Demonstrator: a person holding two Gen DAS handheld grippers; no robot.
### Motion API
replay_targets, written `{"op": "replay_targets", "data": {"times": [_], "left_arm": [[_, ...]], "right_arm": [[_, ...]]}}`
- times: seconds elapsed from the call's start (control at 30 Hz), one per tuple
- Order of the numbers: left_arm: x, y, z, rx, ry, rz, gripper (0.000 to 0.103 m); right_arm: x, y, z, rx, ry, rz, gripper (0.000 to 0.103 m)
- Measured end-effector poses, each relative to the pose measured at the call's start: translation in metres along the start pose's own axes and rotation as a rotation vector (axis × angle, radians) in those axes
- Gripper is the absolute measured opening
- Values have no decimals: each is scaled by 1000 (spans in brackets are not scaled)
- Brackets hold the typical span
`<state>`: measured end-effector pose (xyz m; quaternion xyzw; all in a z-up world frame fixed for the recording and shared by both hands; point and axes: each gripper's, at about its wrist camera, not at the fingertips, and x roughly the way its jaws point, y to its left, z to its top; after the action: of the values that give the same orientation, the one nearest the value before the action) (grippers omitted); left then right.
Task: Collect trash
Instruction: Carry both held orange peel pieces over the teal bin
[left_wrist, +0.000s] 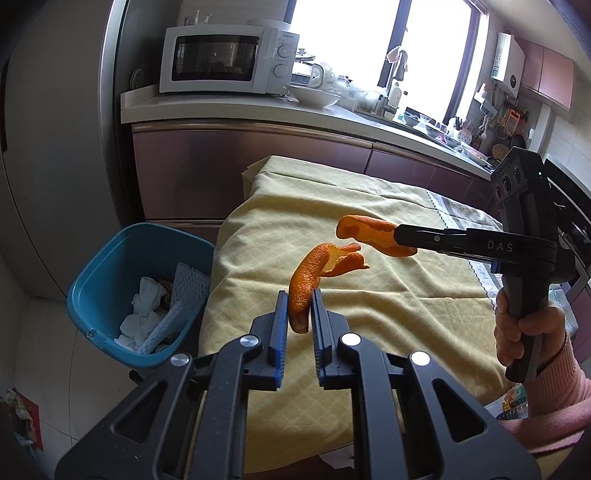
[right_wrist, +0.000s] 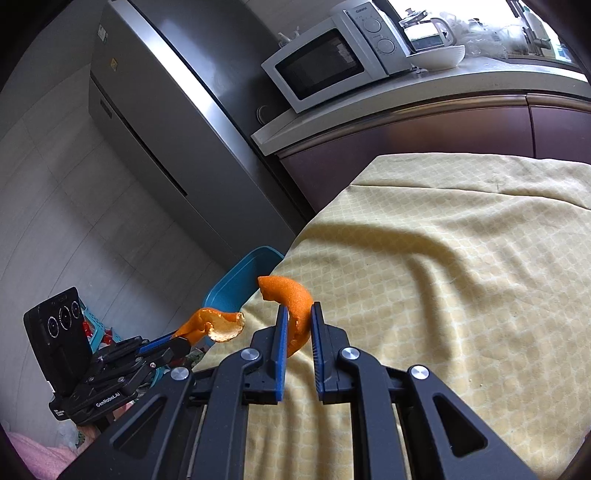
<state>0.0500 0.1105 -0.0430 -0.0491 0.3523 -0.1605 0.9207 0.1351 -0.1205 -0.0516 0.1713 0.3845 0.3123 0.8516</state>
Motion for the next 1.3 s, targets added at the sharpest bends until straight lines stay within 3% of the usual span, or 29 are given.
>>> {"op": "replay_targets", "data": {"times": [0.67, 1.3], "left_arm": [[-18, 49, -3, -80, -33, 110, 13], [-17, 96, -6, -176, -40, 189, 13]], "right_arm": [[46, 33, 7, -57, 77, 43, 11], [92, 65, 19, -130, 139, 23, 11]]}}
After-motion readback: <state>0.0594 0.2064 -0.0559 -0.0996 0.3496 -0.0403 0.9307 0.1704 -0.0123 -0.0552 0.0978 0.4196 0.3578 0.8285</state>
